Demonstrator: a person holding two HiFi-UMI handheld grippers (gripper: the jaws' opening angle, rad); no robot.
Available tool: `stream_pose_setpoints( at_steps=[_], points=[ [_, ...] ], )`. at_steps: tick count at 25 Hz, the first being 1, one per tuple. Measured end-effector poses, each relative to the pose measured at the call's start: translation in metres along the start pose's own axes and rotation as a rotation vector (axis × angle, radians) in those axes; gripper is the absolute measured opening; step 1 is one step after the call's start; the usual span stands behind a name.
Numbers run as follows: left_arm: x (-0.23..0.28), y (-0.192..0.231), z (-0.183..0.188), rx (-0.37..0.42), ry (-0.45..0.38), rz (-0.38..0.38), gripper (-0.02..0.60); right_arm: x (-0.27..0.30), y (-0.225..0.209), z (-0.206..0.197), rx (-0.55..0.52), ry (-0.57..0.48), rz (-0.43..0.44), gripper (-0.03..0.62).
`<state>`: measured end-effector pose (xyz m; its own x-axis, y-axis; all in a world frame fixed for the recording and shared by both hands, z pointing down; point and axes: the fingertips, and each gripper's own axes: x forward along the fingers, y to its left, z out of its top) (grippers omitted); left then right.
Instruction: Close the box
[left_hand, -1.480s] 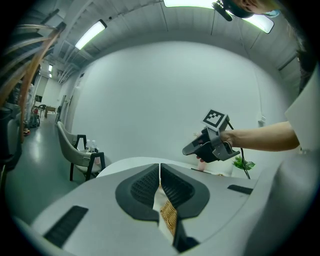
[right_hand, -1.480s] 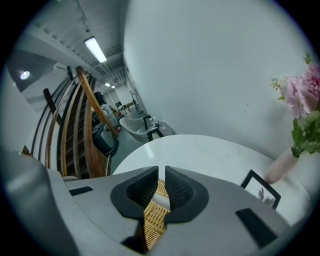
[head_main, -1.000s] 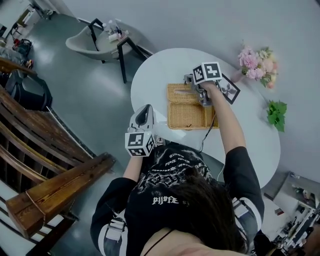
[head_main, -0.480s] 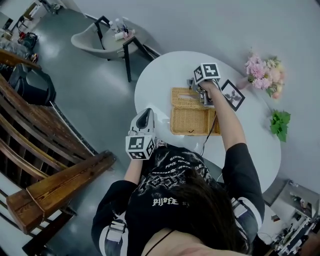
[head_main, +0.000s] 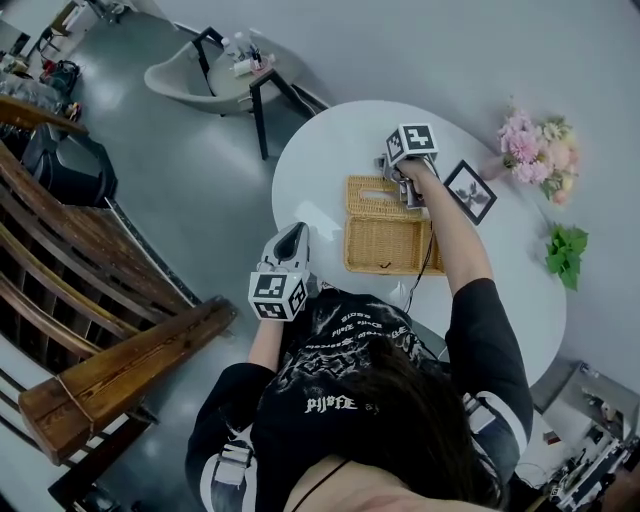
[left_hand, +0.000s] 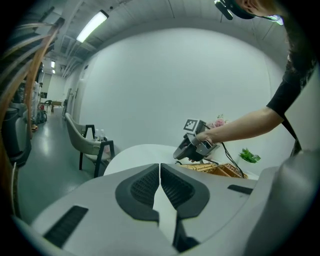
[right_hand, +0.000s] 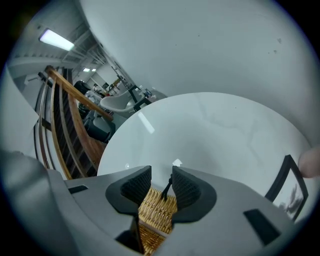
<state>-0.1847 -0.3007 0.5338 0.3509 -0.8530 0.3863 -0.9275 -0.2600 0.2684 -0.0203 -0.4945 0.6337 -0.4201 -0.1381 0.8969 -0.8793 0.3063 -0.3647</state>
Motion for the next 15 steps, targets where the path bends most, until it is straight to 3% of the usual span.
stream_pose_setpoints(
  at_steps=[4,15],
  points=[
    [-0.002,0.001,-0.011,-0.009,0.044,-0.026,0.028,0.005,-0.001,-0.001,-0.021,0.034,-0.020,0.153],
    [-0.010,0.028,-0.013,-0.055,0.033,0.046,0.028,0.021,-0.014,-0.006,-0.034,0.126,-0.070,0.153]
  ],
)
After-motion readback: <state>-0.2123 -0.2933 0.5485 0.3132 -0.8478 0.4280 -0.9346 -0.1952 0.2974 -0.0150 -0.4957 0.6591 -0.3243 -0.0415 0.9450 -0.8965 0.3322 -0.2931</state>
